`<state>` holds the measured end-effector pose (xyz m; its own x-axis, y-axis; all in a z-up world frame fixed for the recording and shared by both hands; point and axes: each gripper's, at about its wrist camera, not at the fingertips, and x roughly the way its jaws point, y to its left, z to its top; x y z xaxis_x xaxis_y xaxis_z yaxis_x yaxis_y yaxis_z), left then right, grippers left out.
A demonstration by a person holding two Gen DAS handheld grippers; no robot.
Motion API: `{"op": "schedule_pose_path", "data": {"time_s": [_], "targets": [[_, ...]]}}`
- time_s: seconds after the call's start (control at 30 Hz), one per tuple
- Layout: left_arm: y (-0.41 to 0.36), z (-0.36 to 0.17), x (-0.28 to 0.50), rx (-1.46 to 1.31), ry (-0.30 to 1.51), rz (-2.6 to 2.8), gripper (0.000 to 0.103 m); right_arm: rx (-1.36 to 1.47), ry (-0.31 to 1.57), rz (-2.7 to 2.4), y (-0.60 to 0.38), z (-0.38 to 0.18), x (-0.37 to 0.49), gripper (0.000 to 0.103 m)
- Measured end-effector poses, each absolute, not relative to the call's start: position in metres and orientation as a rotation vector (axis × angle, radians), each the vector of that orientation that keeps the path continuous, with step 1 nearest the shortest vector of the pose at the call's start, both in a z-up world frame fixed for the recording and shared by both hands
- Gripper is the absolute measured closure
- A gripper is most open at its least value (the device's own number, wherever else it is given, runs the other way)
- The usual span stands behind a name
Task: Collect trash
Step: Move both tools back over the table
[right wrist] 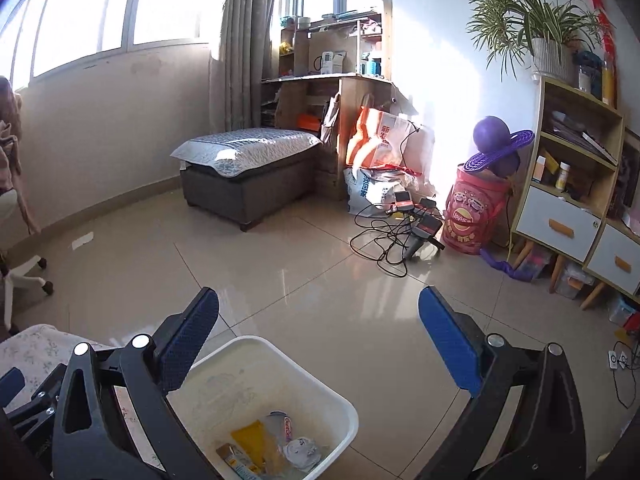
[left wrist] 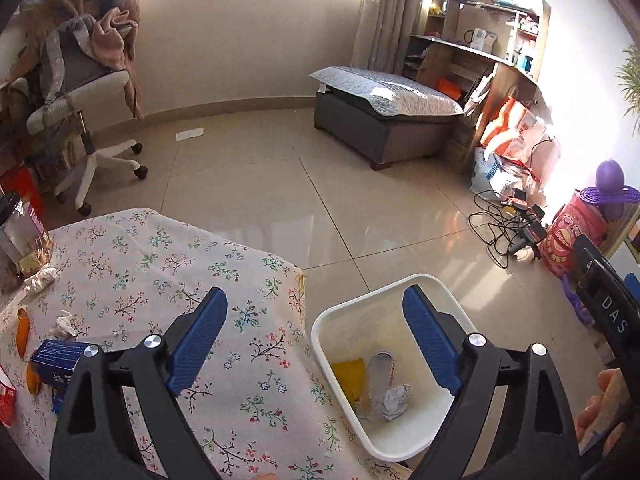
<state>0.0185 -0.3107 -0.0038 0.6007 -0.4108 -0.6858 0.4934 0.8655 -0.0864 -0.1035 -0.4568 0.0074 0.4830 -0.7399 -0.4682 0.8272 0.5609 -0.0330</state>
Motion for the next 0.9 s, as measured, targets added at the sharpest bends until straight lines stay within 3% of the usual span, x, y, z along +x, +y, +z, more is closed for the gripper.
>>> {"op": "schedule_pose_path", "data": {"time_s": [0.9], "targets": [[-0.089,-0.016,0.071,0.007,0.775,-0.043,0.013,0.095,0.624,-0.438,-0.277,-0.013,0.018,0.007]]}}
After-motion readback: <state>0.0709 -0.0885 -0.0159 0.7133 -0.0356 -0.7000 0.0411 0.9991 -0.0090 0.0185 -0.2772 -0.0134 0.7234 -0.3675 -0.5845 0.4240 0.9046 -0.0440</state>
